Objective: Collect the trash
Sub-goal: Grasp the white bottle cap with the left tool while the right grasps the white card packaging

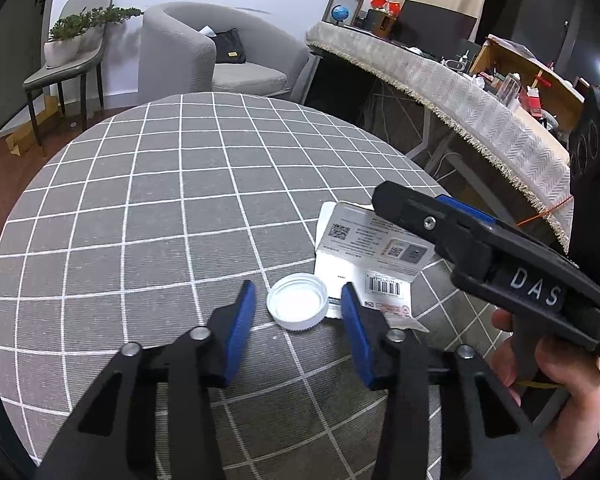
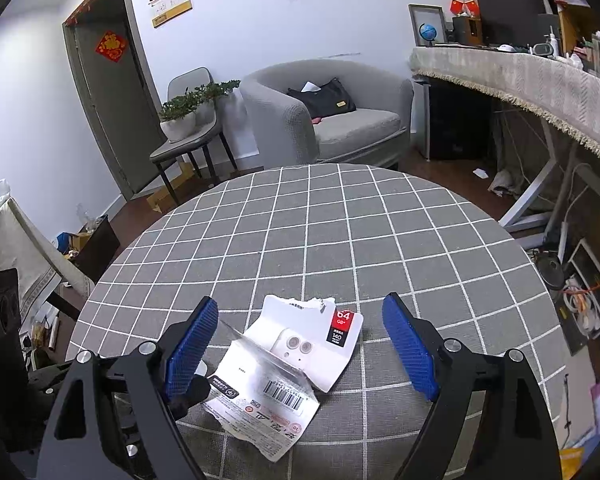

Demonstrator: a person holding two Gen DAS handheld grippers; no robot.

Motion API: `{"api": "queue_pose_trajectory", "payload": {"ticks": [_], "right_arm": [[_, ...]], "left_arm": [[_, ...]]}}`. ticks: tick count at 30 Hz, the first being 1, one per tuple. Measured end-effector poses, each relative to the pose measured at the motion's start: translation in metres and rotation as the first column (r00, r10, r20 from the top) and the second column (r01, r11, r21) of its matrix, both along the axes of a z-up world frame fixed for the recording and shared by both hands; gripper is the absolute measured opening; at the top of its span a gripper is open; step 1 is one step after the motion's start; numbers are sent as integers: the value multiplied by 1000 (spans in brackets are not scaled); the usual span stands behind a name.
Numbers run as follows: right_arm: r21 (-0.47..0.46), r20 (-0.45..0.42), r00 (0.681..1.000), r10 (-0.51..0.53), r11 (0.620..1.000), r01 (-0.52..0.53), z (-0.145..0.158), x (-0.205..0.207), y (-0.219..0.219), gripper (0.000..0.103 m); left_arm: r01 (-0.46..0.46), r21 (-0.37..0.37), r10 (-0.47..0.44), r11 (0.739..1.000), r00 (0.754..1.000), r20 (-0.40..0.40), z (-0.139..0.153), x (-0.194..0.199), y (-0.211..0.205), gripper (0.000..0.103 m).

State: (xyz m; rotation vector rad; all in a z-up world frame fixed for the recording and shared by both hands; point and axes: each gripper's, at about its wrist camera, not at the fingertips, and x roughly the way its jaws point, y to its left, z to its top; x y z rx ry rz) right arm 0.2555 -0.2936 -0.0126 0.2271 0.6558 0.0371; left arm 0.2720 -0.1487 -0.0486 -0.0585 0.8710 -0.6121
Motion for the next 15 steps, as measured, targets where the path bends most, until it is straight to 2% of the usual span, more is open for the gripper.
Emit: {"api": "queue_pose_trajectory", "payload": {"ticks": [2, 15], "right_arm": [[0, 0, 1000, 2, 1000, -2, 0, 0, 1, 85], [-48, -30, 999, 11, 999, -12, -3, 10, 24, 90]], "left_arm": [[-2, 1, 2, 1000, 1000, -1, -1, 0, 1, 33], [-66, -18, 67, 998, 998, 11, 7, 0, 37, 33]]}}
